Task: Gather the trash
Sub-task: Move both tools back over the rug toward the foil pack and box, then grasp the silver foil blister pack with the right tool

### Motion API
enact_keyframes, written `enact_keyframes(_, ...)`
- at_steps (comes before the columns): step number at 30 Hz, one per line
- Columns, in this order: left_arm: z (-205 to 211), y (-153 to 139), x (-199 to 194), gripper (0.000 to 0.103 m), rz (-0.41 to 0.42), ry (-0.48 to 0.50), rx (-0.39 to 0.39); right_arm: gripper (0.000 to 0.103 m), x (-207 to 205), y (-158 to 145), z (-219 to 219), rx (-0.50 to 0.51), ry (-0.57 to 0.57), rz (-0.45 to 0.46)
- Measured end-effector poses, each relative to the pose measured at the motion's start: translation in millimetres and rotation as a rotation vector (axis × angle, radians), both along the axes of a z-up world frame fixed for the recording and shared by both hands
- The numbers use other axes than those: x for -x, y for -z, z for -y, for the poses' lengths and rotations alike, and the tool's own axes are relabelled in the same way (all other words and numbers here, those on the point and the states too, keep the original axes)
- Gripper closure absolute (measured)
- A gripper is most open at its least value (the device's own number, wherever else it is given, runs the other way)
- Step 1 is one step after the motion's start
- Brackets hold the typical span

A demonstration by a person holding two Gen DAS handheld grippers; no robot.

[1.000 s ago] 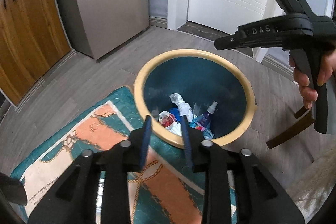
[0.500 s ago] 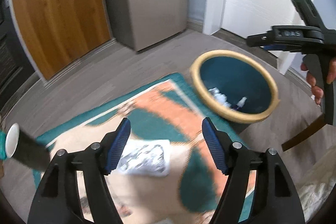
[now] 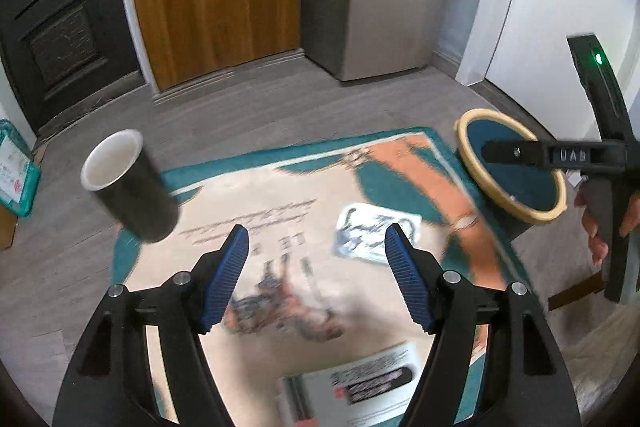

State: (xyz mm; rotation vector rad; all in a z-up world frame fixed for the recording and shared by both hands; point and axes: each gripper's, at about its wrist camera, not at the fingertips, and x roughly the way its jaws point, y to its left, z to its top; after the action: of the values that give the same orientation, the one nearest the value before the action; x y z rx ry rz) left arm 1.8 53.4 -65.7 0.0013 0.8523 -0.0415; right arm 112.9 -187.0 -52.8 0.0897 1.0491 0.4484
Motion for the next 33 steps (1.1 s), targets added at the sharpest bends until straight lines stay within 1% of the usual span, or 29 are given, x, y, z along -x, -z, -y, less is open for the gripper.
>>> enact_keyframes(2, -9, 6, 7, 0.033, -0.016, 0.001, -0.019, 0.012, 3, 2, -16, 0.005, -0.033, 0.018)
enact_keyframes(7, -35, 23, 25, 0.033, -0.029, 0.021, -0.014, 0.012, 13, 26, -55, 0.108, -0.132, 0.045)
enact_keyframes(11, -45, 41, 33, 0.033, -0.045, 0.047, -0.055, 0.012, 22, 43, -76, 0.185, -0.204, 0.066)
enact_keyframes(14, -56, 53, 32, 0.033, -0.067, 0.025, -0.012, 0.012, 30, 59, -95, 0.241, -0.283, 0.073)
enact_keyframes(16, -58, 56, 30, 0.033, -0.069, 0.019, -0.011, 0.012, 35, 70, -104, 0.299, -0.34, 0.081)
enact_keyframes(21, -63, 58, 23, 0.033, -0.07, 0.014, 0.004, 0.012, 33, 96, -118, 0.399, -0.407, 0.062)
enact_keyframes(25, -64, 62, 16, 0.033, -0.082, 0.015, 0.0, 0.01, 24, 106, -127, 0.416, -0.425, 0.057)
enact_keyframes(28, -66, 64, 10, 0.033, -0.088, 0.015, 0.008, 0.007, 16, 111, -133, 0.407, -0.443, 0.056)
enact_keyframes(29, -66, 64, 9, 0.033, -0.09, 0.015, 0.009, 0.006, 14, 112, -133, 0.398, -0.443, 0.056)
enact_keyframes(31, -67, 66, 5, 0.033, -0.096, 0.015, 0.013, 0.006, 8, 114, -133, 0.356, -0.437, 0.029)
enact_keyframes(33, -68, 68, 3, 0.033, -0.102, 0.011, 0.016, 0.009, 4, 116, -130, 0.321, -0.426, 0.013)
